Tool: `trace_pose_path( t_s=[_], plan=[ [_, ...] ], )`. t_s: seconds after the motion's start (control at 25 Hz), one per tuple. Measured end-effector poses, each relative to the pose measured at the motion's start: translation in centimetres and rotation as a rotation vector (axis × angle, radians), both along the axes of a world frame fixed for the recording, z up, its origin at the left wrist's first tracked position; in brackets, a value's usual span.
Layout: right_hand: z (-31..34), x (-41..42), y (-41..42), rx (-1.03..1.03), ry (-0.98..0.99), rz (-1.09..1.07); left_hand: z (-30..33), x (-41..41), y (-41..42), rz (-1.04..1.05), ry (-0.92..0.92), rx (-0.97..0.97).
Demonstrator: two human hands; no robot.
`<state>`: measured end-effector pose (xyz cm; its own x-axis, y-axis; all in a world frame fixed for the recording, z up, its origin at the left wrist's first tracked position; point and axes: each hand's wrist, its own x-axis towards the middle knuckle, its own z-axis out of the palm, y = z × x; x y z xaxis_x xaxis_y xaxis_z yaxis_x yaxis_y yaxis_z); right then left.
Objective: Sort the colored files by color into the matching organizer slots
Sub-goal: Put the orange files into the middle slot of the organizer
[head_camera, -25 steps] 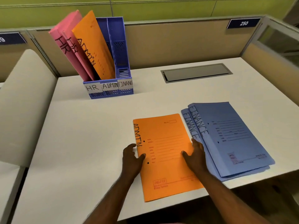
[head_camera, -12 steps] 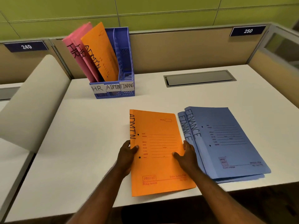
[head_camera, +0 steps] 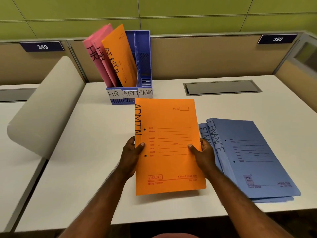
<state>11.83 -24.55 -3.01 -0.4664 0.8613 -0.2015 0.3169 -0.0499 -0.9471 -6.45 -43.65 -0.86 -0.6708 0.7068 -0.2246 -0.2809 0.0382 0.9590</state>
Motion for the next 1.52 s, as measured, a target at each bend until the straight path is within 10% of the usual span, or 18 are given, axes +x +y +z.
trace_pose_path(
  t_s=[0.76, 1.52],
  plan=[
    [12.5, -24.0, 2.6, 0.308, 0.115, 0.141, 12.1, -21.0, -3.2, -0.082, 0.452, -0.020],
    [29.1, -45.5, 10.5, 0.756, 0.034, 0.557, 19.0, -29.9, 5.3, 0.394, 1.033, -0.022]
  ],
)
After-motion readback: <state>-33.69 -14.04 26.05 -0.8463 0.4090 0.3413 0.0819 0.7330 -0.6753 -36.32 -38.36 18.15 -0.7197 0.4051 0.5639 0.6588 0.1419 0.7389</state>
